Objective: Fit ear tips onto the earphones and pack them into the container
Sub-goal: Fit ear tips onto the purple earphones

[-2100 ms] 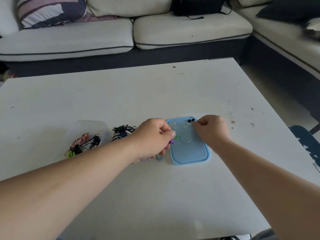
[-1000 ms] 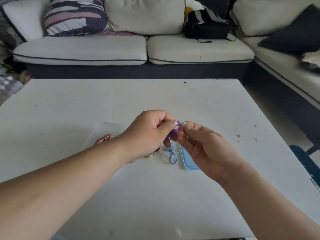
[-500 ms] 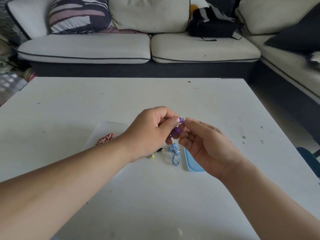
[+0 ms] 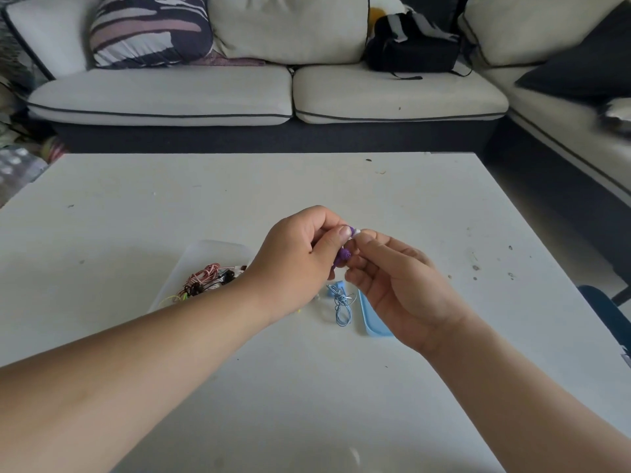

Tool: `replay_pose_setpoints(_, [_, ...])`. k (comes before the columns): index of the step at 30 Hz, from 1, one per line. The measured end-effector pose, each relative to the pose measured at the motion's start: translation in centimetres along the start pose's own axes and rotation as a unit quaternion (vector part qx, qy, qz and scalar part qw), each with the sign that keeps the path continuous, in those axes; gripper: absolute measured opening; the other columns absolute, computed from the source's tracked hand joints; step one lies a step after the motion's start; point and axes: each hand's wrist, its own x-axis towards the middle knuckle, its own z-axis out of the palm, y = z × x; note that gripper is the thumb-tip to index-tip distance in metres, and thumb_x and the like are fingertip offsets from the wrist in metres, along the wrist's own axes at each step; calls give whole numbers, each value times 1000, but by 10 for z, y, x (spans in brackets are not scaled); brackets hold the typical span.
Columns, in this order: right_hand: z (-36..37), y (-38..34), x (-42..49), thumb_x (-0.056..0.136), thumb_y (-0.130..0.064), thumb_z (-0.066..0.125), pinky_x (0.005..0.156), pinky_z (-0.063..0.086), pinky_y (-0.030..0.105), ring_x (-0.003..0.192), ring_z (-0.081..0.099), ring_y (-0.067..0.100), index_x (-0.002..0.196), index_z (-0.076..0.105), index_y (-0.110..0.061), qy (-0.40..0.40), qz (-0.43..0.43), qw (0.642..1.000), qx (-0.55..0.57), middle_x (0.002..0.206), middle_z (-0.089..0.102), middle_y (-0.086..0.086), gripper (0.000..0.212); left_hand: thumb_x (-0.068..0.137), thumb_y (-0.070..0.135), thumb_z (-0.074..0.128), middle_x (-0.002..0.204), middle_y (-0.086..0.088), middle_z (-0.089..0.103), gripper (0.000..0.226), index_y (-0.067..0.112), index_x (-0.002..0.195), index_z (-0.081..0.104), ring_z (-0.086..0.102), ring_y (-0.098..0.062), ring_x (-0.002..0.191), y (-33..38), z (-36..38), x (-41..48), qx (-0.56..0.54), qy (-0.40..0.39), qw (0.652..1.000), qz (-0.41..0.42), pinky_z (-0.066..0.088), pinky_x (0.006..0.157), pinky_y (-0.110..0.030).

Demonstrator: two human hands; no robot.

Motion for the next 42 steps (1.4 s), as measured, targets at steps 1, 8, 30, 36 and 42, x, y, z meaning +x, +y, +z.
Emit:
replay_pose_setpoints(1, [0, 1, 0, 101, -9, 57, 69, 55, 25, 77, 65, 18, 99, 69, 0, 5, -3, 1000, 0, 88, 70, 11, 14, 104, 17, 58, 68, 9, 69, 14, 17, 97, 71, 62, 1, 57, 0, 1, 0, 3, 3, 1000, 1, 47, 56, -13])
replay_pose_setpoints(8, [-3, 2, 0, 93, -6, 69, 71, 53, 29, 87, 68, 27, 95, 75, 6, 68, -58, 993, -71, 90, 74, 20, 14, 105, 15, 56, 70, 9, 70, 14, 12, 100, 68, 64, 2, 57, 1, 5, 2, 11, 11, 1000, 0, 45, 54, -10])
replay_pose_setpoints(30, [-3, -7, 4, 96, -15, 66, 71, 57, 30, 70, 66, 22, 88, 76, -3, 56, 21, 998, -4, 85, 70, 13, 17, 105, 25, 56, 75, 1, 74, 16, 21, 99, 70, 64, -12, 60, -2, 5, 3, -21, -3, 998, -54, 44, 52, -20])
replay_pose_setpoints(36, [-11, -7, 8, 97, -8, 61, 76, 57, 32, 76, 68, 27, 98, 67, -2, 19, 11, 1000, -14, 92, 68, 17, 9, 105, 24, 58, 76, 2, 76, 17, 21, 98, 72, 63, -12, 58, -1, 5, 3, -44, -7, 997, -61, 45, 52, -18])
replay_pose_setpoints(42, [-13, -4, 8, 100, -9, 58, 65, 53, 29, 72, 67, 28, 106, 67, 5, -25, -15, 998, -53, 84, 68, 18, 18, 105, 26, 57, 70, 4, 72, 16, 20, 100, 72, 64, -11, 60, 1, 6, 3, -43, -24, 995, -87, 45, 55, -26])
